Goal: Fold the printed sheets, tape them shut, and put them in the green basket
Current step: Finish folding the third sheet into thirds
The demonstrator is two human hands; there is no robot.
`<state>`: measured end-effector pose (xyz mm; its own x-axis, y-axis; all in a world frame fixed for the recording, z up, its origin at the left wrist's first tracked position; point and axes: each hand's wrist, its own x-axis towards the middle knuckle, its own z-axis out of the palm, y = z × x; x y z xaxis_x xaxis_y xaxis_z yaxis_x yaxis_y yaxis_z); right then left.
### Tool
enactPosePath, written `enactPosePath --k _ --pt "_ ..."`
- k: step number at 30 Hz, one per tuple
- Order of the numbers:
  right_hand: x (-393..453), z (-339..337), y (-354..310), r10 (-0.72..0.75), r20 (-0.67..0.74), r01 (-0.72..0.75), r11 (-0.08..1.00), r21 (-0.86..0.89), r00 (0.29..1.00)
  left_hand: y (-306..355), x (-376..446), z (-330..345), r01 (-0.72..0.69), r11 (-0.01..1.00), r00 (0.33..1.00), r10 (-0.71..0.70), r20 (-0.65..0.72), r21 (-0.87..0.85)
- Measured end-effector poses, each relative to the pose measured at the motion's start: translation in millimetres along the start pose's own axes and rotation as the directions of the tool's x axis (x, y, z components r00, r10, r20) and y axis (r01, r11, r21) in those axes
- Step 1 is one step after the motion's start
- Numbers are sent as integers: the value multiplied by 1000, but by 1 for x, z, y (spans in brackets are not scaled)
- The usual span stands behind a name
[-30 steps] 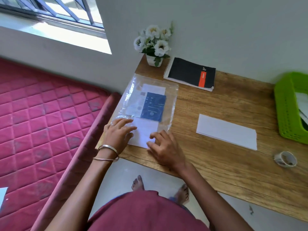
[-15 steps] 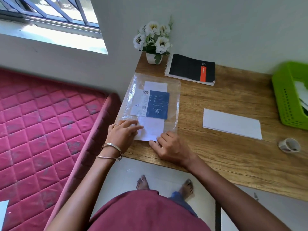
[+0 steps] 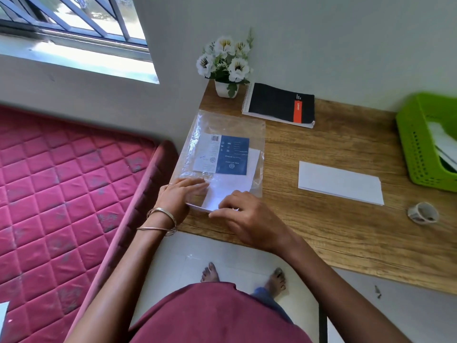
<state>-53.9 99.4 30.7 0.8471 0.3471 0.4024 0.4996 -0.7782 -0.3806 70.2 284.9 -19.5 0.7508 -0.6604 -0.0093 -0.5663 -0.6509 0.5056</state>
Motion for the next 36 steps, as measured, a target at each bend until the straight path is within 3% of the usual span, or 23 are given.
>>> enactPosePath --k 4,7,10,12,15,18,21,24,26,30,32,36 --pt "19 -42 -11 138 -159 -85 950 301 978 7 1 -3 80 962 981 -123 -152 -261" --pt "36 -68 -11 271 -306 -129 901 414 913 26 6 -11 131 913 898 -274 -343 -386" --pt "50 -88 -10 451 -422 -158 807 568 787 54 15 -25 -2 740 868 -332 -368 -672" --pt "55 -100 -5 542 -482 -174 769 615 689 69 20 -33 -109 652 836 -349 -424 -751" --pt "48 -112 9 657 -496 -219 701 678 567 90 25 -43 -183 703 803 -297 -517 -687" --pt "28 -120 25 732 -452 -241 625 742 509 118 24 -51 -247 836 861 -42 -506 -490" --pt "6 -129 32 796 -393 -213 529 821 461 147 26 -45 -168 955 942 83 -325 -244" --pt "-14 -138 34 829 -382 -230 498 836 408 173 31 -23 -87 996 982 79 -171 -36" --pt "-29 -140 40 839 -390 -262 501 825 378 190 35 -7 -82 996 985 86 -148 30" --pt "-57 -150 51 840 -434 -341 532 775 326 214 44 13 -127 992 950 121 -289 -2" --pt "-71 -157 54 831 -472 -438 556 706 295 223 50 19 -130 990 914 139 -380 51" --pt "-104 -165 67 801 -518 -649 569 505 299 239 58 24 -76 994 884 105 -456 82"
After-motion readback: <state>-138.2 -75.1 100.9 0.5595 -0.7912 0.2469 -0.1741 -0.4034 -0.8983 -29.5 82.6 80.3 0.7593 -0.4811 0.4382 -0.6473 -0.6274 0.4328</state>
